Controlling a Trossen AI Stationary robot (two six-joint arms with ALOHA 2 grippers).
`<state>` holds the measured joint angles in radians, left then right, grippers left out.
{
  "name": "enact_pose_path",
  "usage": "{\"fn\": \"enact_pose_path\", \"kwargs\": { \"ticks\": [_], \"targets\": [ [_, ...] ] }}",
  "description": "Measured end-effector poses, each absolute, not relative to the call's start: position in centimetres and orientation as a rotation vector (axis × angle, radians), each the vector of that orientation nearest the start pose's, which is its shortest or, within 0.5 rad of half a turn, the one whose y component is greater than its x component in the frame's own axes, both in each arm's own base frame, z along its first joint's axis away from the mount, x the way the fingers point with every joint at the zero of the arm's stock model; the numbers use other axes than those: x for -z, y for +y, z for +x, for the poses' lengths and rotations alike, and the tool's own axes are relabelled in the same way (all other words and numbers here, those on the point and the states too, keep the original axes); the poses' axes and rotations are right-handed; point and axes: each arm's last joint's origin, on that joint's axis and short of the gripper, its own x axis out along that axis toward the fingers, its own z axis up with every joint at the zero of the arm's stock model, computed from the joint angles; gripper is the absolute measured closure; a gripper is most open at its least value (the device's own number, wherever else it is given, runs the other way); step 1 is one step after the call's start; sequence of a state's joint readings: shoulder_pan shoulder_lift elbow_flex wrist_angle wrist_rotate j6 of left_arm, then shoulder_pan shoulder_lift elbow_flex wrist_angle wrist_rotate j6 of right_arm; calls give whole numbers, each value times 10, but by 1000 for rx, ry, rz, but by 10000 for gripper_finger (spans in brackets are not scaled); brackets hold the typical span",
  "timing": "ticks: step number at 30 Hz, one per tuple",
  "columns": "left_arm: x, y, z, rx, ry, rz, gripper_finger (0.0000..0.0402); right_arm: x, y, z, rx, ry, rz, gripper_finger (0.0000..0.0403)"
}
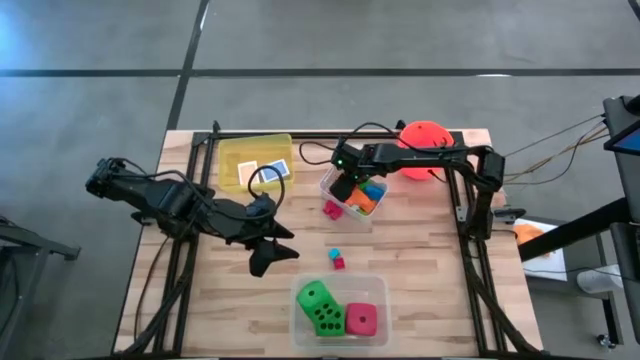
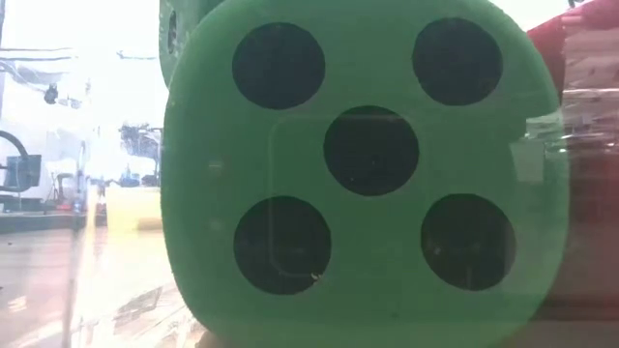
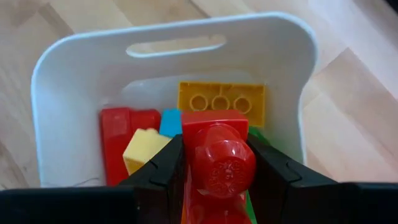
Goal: Pick & Place Toys
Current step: Put the red game piece into the white bin, then adjust the white bin
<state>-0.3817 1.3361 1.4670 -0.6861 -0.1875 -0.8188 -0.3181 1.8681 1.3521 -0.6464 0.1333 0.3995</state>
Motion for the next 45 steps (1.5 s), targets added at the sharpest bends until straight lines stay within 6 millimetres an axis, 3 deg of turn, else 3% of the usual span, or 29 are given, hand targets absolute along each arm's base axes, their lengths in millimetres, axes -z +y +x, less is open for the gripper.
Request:
{"fn": "enact_pose_path", "kwargs": {
  "ticks": [18, 35, 40, 45],
  "targets": [
    [-401, -98, 258, -39, 574, -640, 121, -192, -118, 356, 609, 1103, 438, 283],
    [-401, -98, 258, -39, 574, -639, 121, -198, -117, 359, 522, 1103, 427, 96],
    [-401, -98, 258, -39, 575, -640, 121, -203, -117, 358, 510, 1092, 408, 70],
    [-401, -98, 258, -39, 575, -640, 121, -231, -112, 349, 434, 1054, 287, 84]
  ]
}}
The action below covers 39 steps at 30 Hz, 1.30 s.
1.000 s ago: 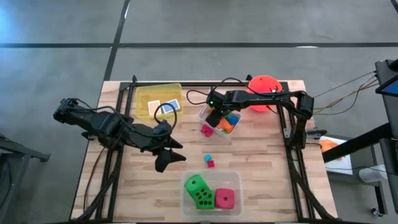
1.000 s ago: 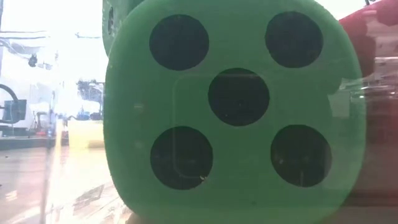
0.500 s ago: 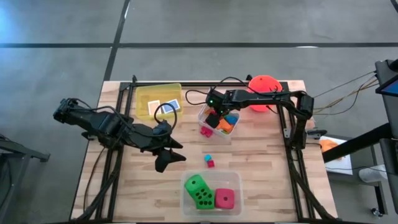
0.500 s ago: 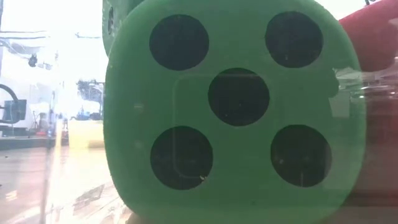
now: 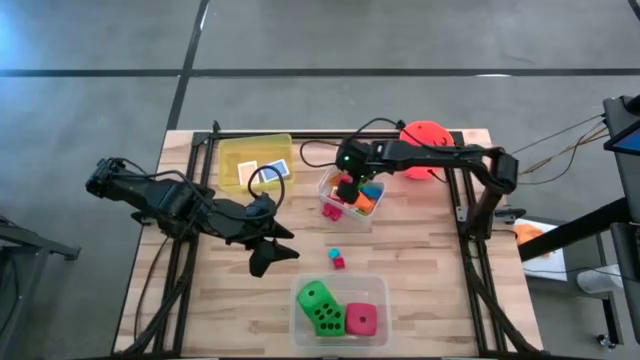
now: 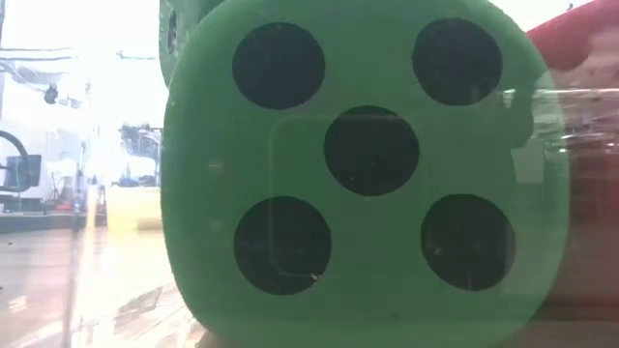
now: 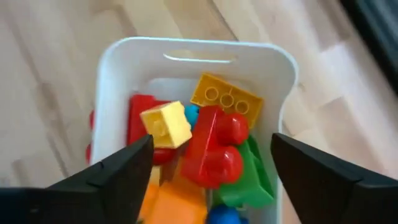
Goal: Pick & Place Toys
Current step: Adjust the white bin
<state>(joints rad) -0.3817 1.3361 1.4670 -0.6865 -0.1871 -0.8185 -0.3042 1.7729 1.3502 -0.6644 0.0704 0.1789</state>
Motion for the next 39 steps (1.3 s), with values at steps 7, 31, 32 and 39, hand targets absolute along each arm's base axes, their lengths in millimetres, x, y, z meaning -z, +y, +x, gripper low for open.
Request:
{"fn": "enact_pose_path", "kwargs": {
  "ticks": [7, 31, 32, 39],
  "targets": [
    [-401, -98, 257, -39, 578, -634, 121, -258, -85, 346, 106, 978, 251, 188],
    [-399, -96, 257, -48, 594, -623, 121, -208, -47, 341, 6, 1148, 295, 394],
    [-399, -96, 257, -48, 594, -623, 121, -206, -47, 340, 5, 1157, 294, 394],
    [-399, -96, 257, -49, 593, -627, 121, -200, -58, 335, 37, 1170, 256, 394]
  ]
}}
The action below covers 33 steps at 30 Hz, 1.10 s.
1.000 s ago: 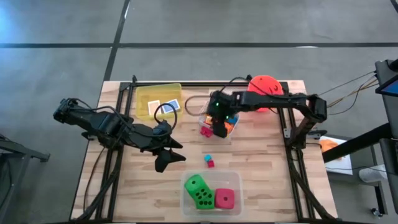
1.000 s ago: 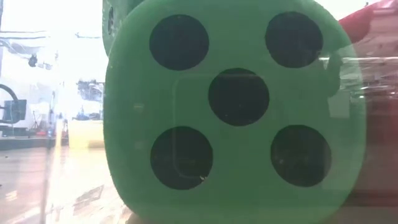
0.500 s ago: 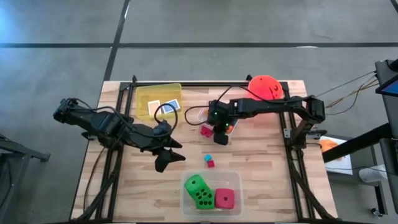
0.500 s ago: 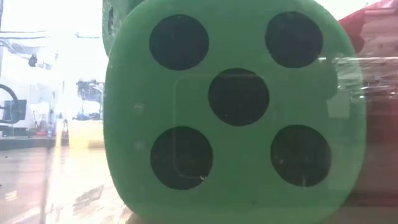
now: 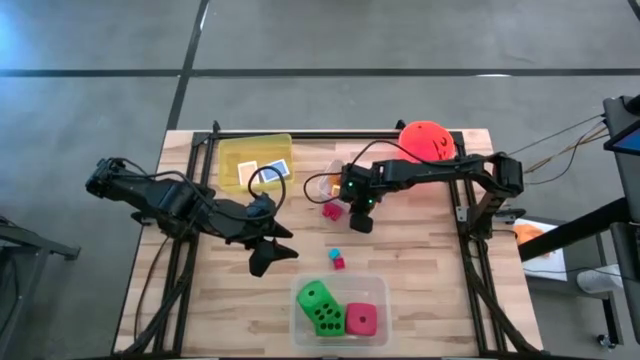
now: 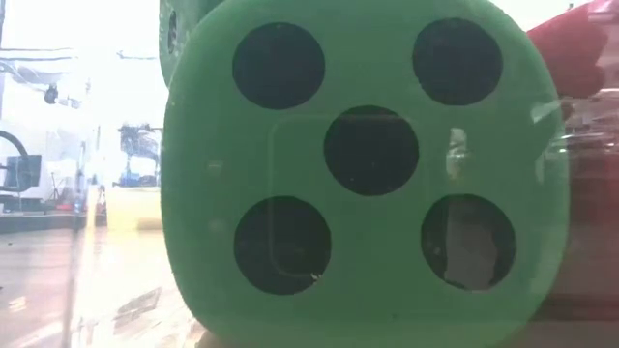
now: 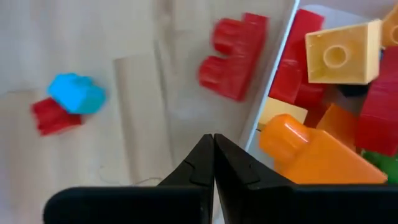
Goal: Pick & Place Toys
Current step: Adjust the white bin
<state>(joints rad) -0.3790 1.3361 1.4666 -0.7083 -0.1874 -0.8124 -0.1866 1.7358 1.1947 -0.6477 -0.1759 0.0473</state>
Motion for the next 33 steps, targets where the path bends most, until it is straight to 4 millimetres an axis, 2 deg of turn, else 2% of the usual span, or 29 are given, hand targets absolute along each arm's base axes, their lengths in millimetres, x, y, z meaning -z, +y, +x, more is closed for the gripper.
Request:
{"fn": "enact_pose_path", "kwargs": {
  "ticks": [5, 12, 19, 23, 27, 33],
  "targets": [
    [-399, -96, 257, -50, 593, -631, 121, -196, -69, 332, 149, 1165, 223, 395],
    [-399, -96, 257, -52, 593, -635, 121, -198, -79, 343, 234, 1040, 228, 395],
    [-399, -96, 257, -58, 592, -657, 121, -182, -82, 340, 290, 1150, 205, 395],
    [-399, -96, 257, -59, 593, -660, 120, -185, -78, 335, 260, 1178, 220, 395],
    [-399, -96, 257, -59, 593, -659, 120, -186, -75, 325, 223, 1290, 220, 395],
    [-399, -96, 257, -53, 592, -638, 121, -190, -78, 321, 289, 1314, 85, 395]
  ]
}}
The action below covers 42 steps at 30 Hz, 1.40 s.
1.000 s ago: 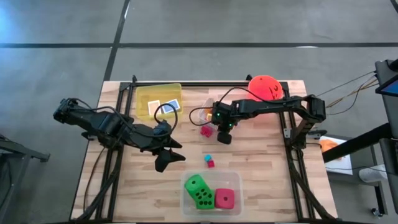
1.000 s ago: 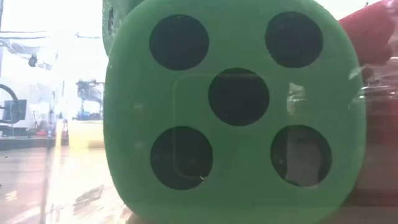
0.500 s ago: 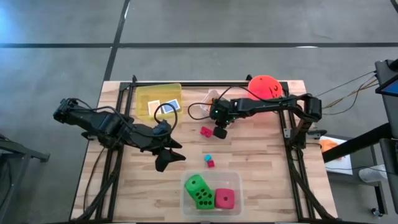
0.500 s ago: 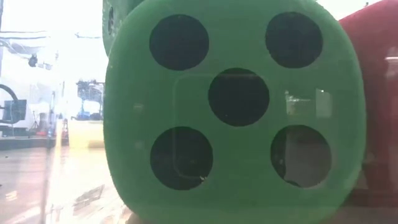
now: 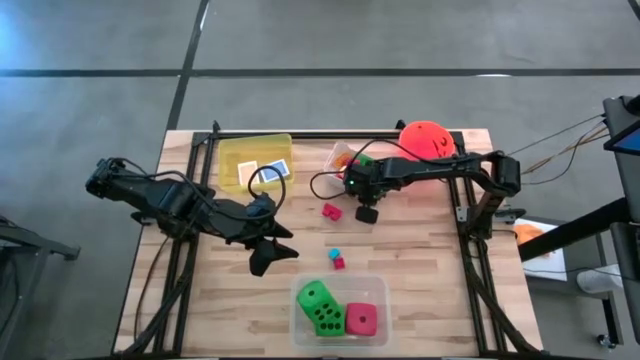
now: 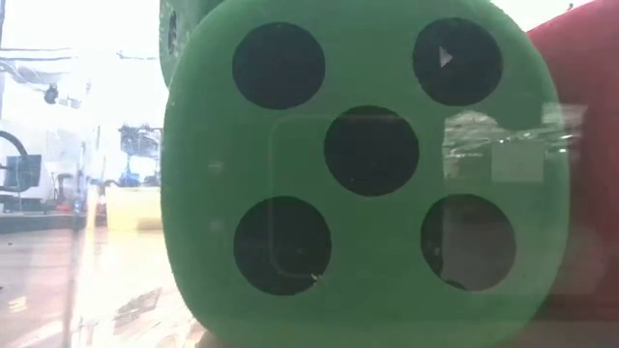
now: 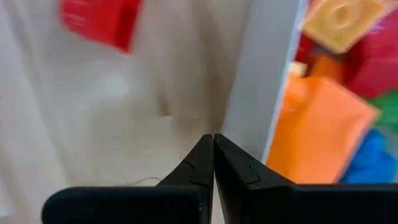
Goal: Pick & Place Toys
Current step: Adjust the white bin, then put the red game piece into the white bin
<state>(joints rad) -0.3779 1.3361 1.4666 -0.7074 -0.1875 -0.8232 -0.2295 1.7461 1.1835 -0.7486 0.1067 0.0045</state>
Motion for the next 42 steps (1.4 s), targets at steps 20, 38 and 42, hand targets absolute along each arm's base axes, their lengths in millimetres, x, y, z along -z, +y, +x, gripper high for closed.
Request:
{"fn": "enact_pose_path", "kwargs": {
  "ticks": [20, 38, 42],
  "targets": [
    [-399, -96, 257, -52, 592, -634, 121, -208, -41, 354, -50, 1017, 153, 393],
    [-399, -96, 257, -56, 582, -579, 121, -188, -30, 366, 174, 1040, 51, 140],
    [-399, -96, 257, -55, 584, -563, 121, -173, -28, 372, 186, 1058, 67, 138]
  ]
}}
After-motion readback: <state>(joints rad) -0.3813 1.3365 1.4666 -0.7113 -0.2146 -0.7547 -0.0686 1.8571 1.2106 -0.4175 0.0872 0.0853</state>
